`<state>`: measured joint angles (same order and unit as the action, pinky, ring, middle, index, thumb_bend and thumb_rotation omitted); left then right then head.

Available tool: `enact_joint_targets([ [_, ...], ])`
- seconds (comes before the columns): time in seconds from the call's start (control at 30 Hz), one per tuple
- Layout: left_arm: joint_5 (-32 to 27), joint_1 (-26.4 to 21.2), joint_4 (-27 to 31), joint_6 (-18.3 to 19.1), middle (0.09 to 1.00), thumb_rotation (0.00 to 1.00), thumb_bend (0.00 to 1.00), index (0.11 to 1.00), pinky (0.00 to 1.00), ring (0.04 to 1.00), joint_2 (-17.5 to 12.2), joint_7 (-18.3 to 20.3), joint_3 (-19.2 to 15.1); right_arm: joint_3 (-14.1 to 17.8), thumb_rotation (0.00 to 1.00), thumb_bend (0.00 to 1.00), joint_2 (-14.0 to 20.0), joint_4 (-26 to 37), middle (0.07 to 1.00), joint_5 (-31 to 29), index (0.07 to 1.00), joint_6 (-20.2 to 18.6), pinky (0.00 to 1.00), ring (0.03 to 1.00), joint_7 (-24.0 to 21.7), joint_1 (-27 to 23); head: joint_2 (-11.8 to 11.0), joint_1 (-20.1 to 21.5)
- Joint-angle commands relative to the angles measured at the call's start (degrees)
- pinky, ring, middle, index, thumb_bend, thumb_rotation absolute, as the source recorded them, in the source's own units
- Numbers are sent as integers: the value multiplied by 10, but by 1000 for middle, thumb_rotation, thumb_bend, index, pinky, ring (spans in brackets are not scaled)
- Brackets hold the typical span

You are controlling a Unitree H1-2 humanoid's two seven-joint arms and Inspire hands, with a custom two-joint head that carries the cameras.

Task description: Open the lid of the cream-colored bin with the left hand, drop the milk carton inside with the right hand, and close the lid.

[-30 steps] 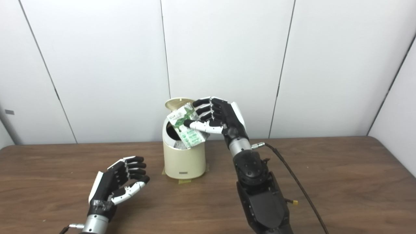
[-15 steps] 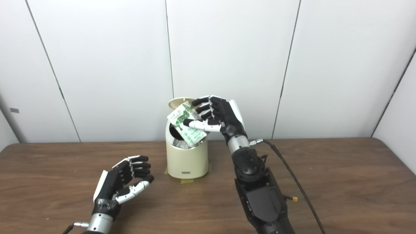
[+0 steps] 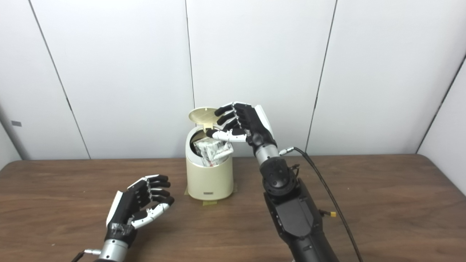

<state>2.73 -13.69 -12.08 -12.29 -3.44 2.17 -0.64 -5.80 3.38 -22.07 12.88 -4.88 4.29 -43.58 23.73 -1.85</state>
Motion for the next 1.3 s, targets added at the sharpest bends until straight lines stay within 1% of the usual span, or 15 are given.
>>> enact_joint_targets([
  [0.0,1,-5,9,-12,654,0,567,660,552,593,3,-4,4,-4,0,511,7,6,490,10,552,27,352,394,1,-36,0,0],
  [0.13,-4,-5,5,-15,652,0,567,660,550,593,3,-2,3,-5,0,510,9,4,489,10,553,31,347,392,-2,-40,2,1],
  [0.33,0,-4,7,-10,660,0,576,665,542,594,2,-4,3,-4,0,512,11,23,490,14,548,10,358,395,-14,-37,3,2],
  [0.5,-2,-4,7,-10,659,0,568,662,544,594,2,-3,3,0,0,511,13,33,490,13,551,7,356,392,-21,-31,3,2],
  [0.6,-4,-4,4,-17,653,0,566,663,547,588,1,0,3,7,0,510,13,43,492,0,551,16,351,391,-24,-26,2,2],
  [0.7,-1,-4,5,-16,650,0,566,661,554,591,0,-1,4,21,0,510,13,70,492,-25,551,18,347,392,-32,-13,2,2],
  [0.8,0,-5,7,-10,654,0,566,659,539,590,0,-3,3,31,0,510,14,119,493,-31,552,-13,344,392,-34,5,2,2],
  [0.87,1,-5,6,-13,650,0,568,660,539,581,-1,-3,3,45,0,510,13,166,496,-53,546,-28,339,393,-40,30,2,1],
  [0.93,1,-6,5,-15,650,0,571,660,542,583,-2,-3,3,55,0,511,13,193,496,-75,542,-37,329,395,-49,46,2,2],
  [1.03,5,-5,5,-16,651,0,571,661,564,587,-4,-3,4,60,0,511,22,238,502,-96,545,-52,296,398,-67,77,2,3],
  [1.1,5,-5,6,-18,643,0,569,658,594,595,-5,-2,5,59,0,509,30,262,505,-96,555,-57,297,400,-75,96,2,2],
  [1.17,2,-5,7,-18,643,0,569,656,574,586,-5,-2,4,60,0,509,37,278,506,-98,557,-61,308,405,-80,115,1,0],
  [1.2,2,-5,7,-19,644,0,568,656,578,584,-5,-2,5,62,2,516,40,288,493,-103,541,-68,317,438,-85,127,1,0],
  [1.23,3,-4,7,-20,648,0,566,658,557,582,-5,-2,5,66,3,520,42,295,489,-114,527,-74,333,472,-91,138,0,-2],
  [1.27,3,-4,6,-22,650,0,568,660,543,581,-6,-2,5,70,49,642,44,298,603,-127,643,-75,374,527,-97,148,0,-3],
])
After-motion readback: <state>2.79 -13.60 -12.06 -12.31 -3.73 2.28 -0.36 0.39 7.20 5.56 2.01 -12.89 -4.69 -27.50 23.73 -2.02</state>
